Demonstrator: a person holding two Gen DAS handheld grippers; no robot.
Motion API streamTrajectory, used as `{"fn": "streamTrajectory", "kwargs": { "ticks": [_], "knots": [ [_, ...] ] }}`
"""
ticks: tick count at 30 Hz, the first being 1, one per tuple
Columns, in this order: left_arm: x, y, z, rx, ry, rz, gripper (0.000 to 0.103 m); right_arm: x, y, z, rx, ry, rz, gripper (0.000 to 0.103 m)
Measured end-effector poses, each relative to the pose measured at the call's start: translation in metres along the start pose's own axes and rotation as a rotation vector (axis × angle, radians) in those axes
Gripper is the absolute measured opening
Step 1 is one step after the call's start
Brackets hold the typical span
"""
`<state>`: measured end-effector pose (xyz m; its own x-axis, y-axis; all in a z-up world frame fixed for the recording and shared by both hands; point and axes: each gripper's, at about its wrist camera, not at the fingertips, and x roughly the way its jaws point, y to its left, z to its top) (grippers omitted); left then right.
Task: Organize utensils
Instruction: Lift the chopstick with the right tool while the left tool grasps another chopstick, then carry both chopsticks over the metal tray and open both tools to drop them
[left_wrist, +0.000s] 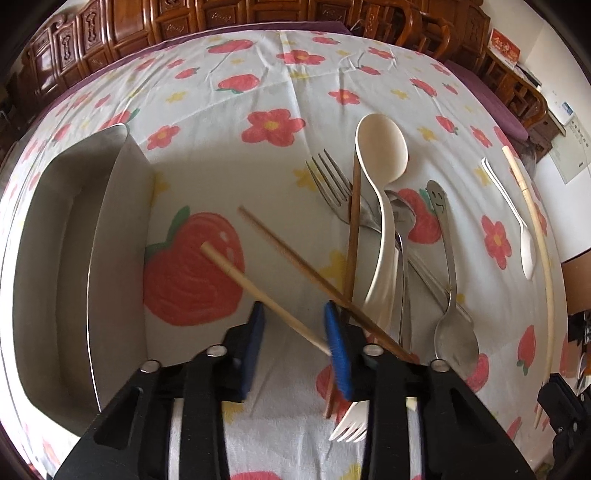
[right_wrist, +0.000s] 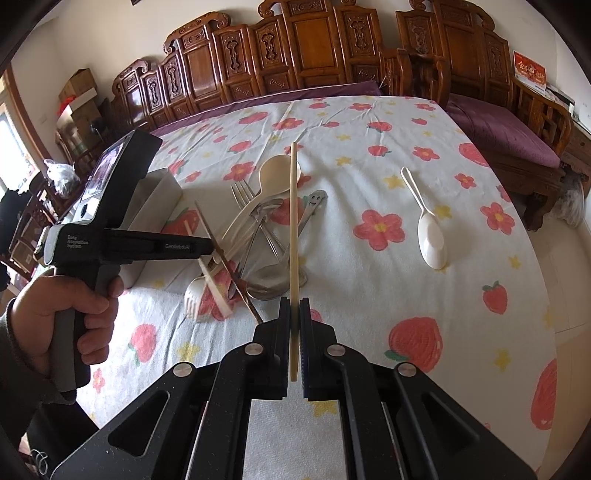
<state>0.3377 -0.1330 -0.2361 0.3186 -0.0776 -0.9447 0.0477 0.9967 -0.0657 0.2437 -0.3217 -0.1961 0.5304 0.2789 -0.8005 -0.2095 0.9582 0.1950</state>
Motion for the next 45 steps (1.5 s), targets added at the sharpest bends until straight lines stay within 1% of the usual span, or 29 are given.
{"fn": "streamTrajectory", "kwargs": {
  "ticks": [1,2,3,4,6,13,16,18,22,27,34,45],
  "knots": [
    [-0.001,0.002,-0.001,-0.008,-0.001,-0.004,0.026,0.000,0.000,0.000,-0.001,0.001,-0.001,0.006],
    [-0.003,0.003,-0.002,-0.013,-0.003,-0.007,0.020,0.000,0.000,0.000,-0.002,0.001,-0.002,0.006],
    [-0.003,0.004,-0.002,-0.015,-0.001,-0.006,0.004,-0.001,0.001,-0.001,-0.003,0.001,-0.003,0.006],
    [-0.003,0.005,-0.003,-0.016,0.005,-0.007,0.006,-0.001,0.001,-0.001,-0.005,0.001,-0.004,0.006],
    [-0.005,0.008,-0.005,-0.022,0.004,-0.017,0.004,-0.002,0.002,-0.001,-0.003,0.001,-0.002,0.006],
    [-0.023,0.019,-0.009,-0.025,-0.029,-0.039,0.004,0.000,0.004,-0.002,-0.015,0.005,-0.007,0.006],
    [-0.039,0.027,-0.009,-0.025,-0.058,-0.033,0.004,-0.001,0.009,-0.003,-0.017,0.000,0.000,0.006],
    [-0.052,0.035,-0.008,-0.019,-0.091,-0.017,0.004,-0.002,0.014,-0.003,-0.022,-0.004,0.003,0.006],
    [-0.078,0.051,0.000,-0.010,-0.164,0.010,0.004,-0.003,0.029,-0.001,-0.051,-0.013,0.008,0.006],
    [-0.105,0.065,0.010,0.002,-0.221,0.025,0.004,-0.001,0.044,0.004,-0.068,-0.014,0.008,0.006],
    [-0.117,0.086,0.007,0.006,-0.233,0.022,0.004,0.004,0.071,0.021,-0.082,-0.024,0.033,0.006],
    [-0.123,0.144,0.013,-0.020,-0.264,0.045,0.004,0.016,0.135,0.046,-0.111,-0.037,0.109,0.006]
  ]
}}
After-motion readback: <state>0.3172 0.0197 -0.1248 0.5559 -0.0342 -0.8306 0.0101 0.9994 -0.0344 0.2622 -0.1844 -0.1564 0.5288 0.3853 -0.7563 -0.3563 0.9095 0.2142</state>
